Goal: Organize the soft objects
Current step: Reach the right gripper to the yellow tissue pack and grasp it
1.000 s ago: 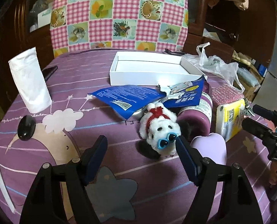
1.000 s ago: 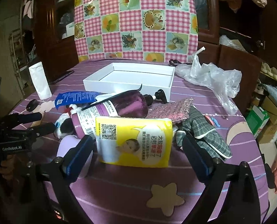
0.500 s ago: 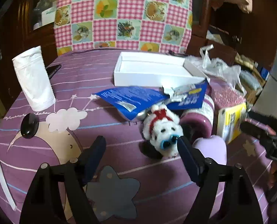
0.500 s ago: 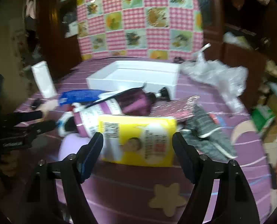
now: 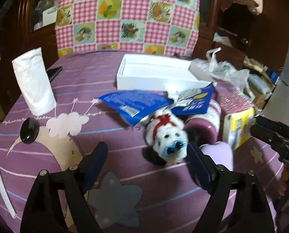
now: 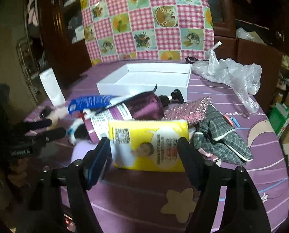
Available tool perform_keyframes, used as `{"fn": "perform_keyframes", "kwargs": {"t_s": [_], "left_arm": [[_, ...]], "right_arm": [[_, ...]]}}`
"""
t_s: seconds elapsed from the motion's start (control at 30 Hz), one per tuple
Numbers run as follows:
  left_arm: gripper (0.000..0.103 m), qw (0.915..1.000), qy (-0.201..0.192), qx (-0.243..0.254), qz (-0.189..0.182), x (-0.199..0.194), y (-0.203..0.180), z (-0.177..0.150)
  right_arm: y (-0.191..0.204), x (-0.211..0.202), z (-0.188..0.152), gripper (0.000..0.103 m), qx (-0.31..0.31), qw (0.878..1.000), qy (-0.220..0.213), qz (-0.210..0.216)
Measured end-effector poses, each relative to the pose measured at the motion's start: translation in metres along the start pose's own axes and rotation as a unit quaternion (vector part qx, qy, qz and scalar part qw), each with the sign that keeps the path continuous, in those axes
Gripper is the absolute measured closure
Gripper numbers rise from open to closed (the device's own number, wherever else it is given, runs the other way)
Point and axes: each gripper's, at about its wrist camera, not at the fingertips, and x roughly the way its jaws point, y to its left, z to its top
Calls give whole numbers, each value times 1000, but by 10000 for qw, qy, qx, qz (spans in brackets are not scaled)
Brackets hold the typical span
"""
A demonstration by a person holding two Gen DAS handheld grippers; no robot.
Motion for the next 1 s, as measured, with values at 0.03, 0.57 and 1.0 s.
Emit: {"fn": "perform_keyframes", "kwargs": {"t_s": [0.03, 0.57, 1.0], "left_arm": [[20, 10000, -87, 33, -15, -3, -2, 0], [18, 9972, -736, 79, 121, -42, -22, 74], [18, 9989, -73, -203, -416, 22, -14, 49]], "right_arm": [[-1, -2, 1, 31, 39, 10000, -50, 34], [25, -44, 84, 22, -180, 9945, -988, -307], [-3, 24, 49, 21, 181, 9996, 231, -60]]}}
